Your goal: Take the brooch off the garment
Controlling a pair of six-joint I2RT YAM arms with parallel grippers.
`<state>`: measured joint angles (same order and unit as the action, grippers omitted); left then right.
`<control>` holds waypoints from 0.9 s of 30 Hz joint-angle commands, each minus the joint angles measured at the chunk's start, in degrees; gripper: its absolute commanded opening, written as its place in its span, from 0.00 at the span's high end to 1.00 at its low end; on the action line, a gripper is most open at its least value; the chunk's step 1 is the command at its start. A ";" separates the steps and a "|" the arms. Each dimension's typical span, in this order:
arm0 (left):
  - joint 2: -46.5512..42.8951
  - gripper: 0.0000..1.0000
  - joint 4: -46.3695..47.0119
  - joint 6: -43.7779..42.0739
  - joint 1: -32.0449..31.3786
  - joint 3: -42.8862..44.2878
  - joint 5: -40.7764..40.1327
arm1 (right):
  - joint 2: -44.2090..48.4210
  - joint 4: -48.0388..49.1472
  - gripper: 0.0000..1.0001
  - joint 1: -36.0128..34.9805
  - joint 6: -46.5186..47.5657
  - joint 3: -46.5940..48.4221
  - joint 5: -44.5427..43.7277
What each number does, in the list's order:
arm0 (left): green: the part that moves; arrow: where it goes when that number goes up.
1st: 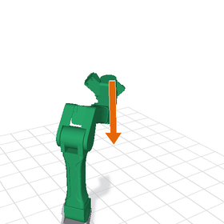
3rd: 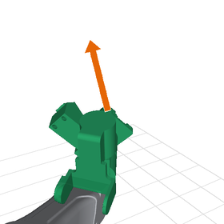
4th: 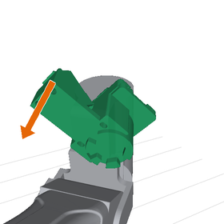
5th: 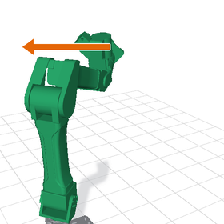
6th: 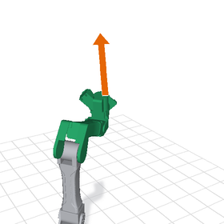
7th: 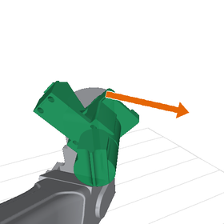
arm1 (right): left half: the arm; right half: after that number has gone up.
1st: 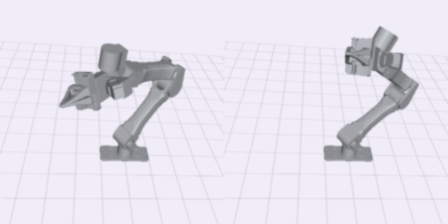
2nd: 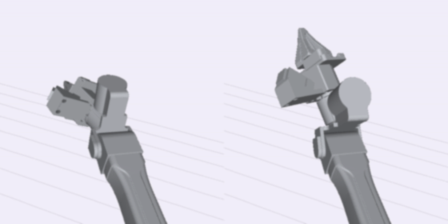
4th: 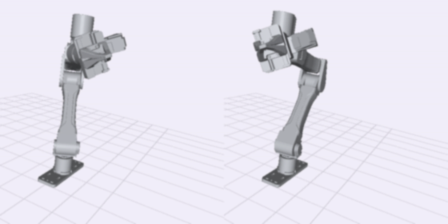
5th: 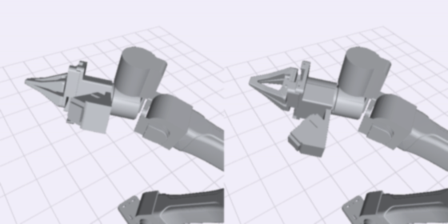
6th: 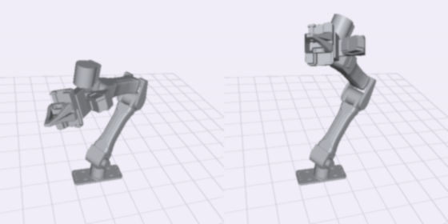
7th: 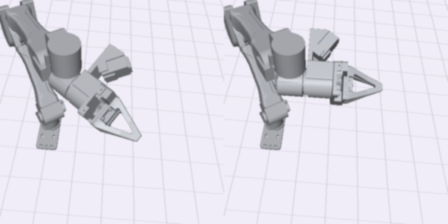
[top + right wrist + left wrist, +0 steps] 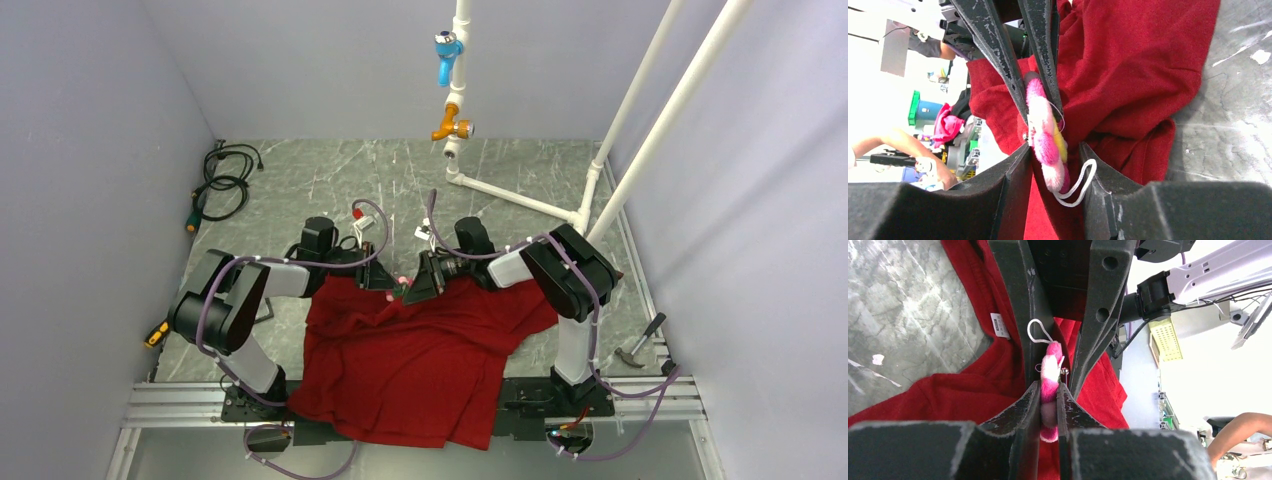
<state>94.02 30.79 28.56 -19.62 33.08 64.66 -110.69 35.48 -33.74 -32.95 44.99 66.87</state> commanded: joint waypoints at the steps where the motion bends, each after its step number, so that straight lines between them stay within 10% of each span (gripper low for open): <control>1: 0.40 1.00 4.22 1.68 0.19 -0.21 2.62 | 1.45 9.68 0.62 0.25 -3.65 -1.12 0.18; 21: 2.03 1.00 -3.57 -4.33 0.11 2.36 2.13 | 3.76 11.26 1.00 1.09 -4.34 -2.29 1.86; 27: -2.10 0.57 -5.65 -6.81 0.12 1.63 -0.29 | 3.56 5.75 1.00 1.22 -2.18 -0.96 1.46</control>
<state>95.35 27.77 25.36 -19.57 34.65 66.35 -109.97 42.46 -33.06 -37.60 42.81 67.53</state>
